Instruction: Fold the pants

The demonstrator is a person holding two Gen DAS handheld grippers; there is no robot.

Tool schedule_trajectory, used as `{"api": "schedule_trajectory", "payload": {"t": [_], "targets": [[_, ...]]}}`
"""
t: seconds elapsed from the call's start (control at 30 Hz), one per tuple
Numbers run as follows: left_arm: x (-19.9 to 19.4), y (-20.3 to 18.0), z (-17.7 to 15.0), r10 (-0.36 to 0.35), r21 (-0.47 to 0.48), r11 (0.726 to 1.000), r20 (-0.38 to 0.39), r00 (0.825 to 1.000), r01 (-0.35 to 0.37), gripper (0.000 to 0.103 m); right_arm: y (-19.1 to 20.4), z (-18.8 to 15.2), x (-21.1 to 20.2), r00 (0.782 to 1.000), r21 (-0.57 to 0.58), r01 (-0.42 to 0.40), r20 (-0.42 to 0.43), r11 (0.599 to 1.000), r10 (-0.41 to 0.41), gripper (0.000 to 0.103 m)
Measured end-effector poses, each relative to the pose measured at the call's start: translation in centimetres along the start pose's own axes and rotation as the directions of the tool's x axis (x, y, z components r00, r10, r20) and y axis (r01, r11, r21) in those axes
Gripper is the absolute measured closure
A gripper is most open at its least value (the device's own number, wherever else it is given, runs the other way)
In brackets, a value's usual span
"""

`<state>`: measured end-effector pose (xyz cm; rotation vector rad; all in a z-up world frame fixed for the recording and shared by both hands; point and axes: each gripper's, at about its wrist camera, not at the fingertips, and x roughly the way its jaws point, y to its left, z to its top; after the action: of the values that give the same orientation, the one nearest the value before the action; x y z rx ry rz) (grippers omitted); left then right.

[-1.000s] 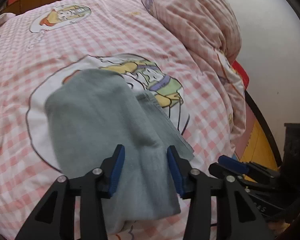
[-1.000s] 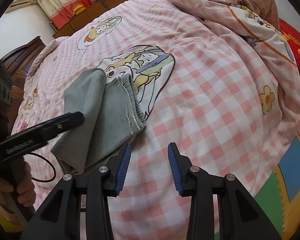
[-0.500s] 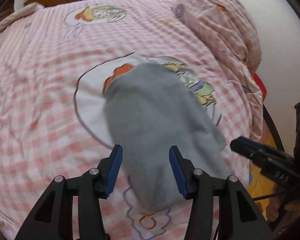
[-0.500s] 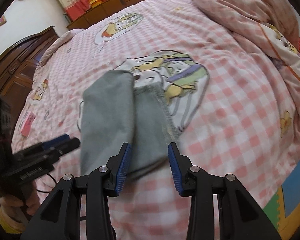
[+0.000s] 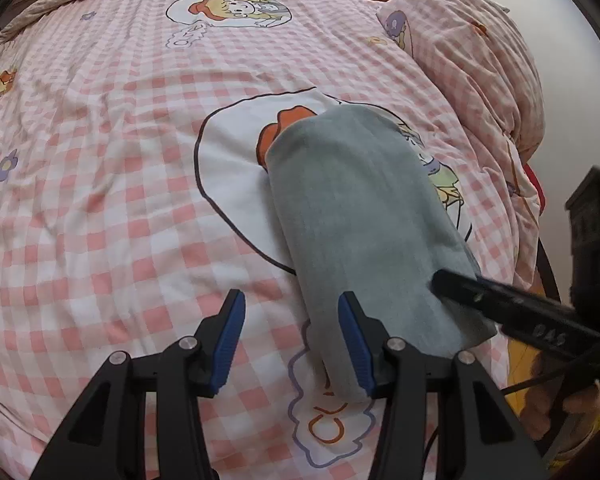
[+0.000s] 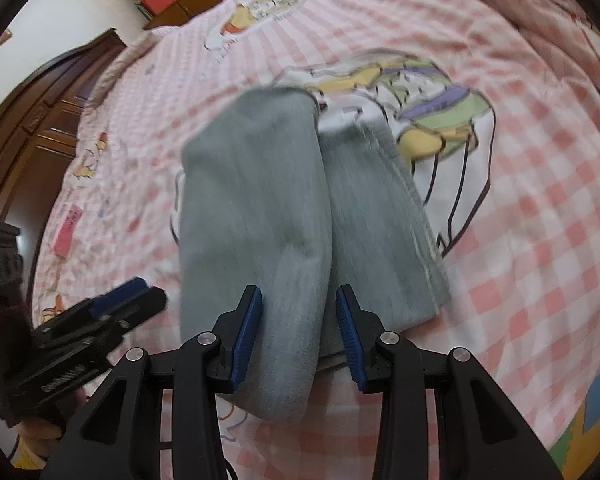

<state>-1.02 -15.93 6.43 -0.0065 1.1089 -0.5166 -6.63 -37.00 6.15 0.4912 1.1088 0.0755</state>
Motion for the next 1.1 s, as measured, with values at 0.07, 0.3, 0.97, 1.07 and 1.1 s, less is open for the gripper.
{"api": "schedule_trajectory", "payload": {"t": [0.07, 0.3, 0.97, 1.07, 1.1], "targets": [[0.0, 0.1, -0.1, -0.004, -0.003, 1.000, 0.000, 1.000, 0.004, 0.052, 0.0, -0.4, 0.3, 1.000, 0.010, 0.000, -0.005, 1.000, 0.000, 0.064], [0.0, 0.4, -0.2, -0.015, -0.011, 1.000, 0.001, 1.000, 0.015, 0.052, 0.4, -0.7, -0.2, 0.999, 0.002, -0.020, 0.028, 1.000, 0.020, 0.084], [0.1, -2.2, 1.4, -0.013, 0.055, 0.998, 0.044, 0.999, 0.011, 0.052, -3.6, 1.6, -3.0, 0.987, -0.018, 0.058, 0.149, 0.998, -0.055, 0.092], [0.5, -3.6, 1.8, -0.025, 0.105, 0.994, 0.058, 0.998, 0.019, 0.052, -4.8, 1.5, -1.2, 0.988, -0.015, 0.085, 0.128, 0.996, -0.082, 0.091], [0.7, -4.0, 1.8, -0.028, 0.119, 0.993, 0.060, 0.998, 0.021, 0.052, -5.2, 1.6, -1.1, 0.990, -0.001, 0.069, 0.126, 0.998, -0.069, 0.091]]}}
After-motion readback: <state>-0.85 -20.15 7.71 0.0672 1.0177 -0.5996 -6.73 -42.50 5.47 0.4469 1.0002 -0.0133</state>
